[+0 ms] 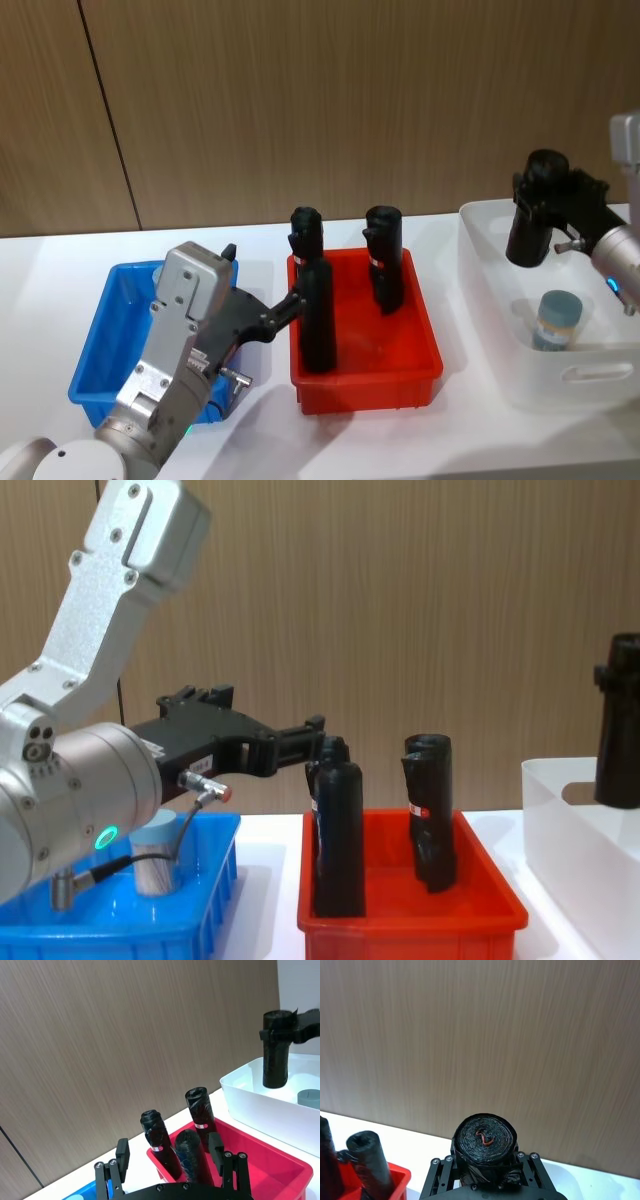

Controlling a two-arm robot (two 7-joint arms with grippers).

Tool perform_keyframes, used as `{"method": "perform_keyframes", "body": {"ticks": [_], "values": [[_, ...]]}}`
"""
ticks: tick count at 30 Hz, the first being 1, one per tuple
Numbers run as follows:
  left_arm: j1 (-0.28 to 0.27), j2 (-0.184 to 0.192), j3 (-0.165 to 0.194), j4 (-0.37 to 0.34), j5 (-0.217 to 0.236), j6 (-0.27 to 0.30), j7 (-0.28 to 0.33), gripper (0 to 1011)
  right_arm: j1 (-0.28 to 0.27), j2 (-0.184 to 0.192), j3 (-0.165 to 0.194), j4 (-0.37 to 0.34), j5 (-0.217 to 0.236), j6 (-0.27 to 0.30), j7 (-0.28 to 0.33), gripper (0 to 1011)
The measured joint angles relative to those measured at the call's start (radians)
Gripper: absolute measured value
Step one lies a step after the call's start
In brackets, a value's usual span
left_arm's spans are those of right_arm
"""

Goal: Pick the cotton swabs from the blue box and place them into the white box.

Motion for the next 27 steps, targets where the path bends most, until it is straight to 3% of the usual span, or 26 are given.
{"method": "perform_keyframes", "body": {"ticks": [4, 12, 21, 27], "values": [[0.000, 0.000, 0.000, 0.000, 0.000, 0.000, 0.000, 1003, 0.018, -0.008, -0.004, 0.050, -0.004, -0.012, -0.005, 531], [0.000, 0.000, 0.000, 0.000, 0.000, 0.000, 0.000, 1003, 0.041, -0.017, -0.008, 0.112, -0.010, -0.029, -0.016, 785], [0.000, 0.000, 0.000, 0.000, 0.000, 0.000, 0.000, 1003, 0.039, -0.017, -0.005, 0.120, -0.010, -0.043, -0.024, 1001], [0.000, 0.000, 0.000, 0.000, 0.000, 0.000, 0.000, 1003, 0.030, -0.014, -0.002, 0.109, -0.005, -0.048, -0.027, 1001]]}}
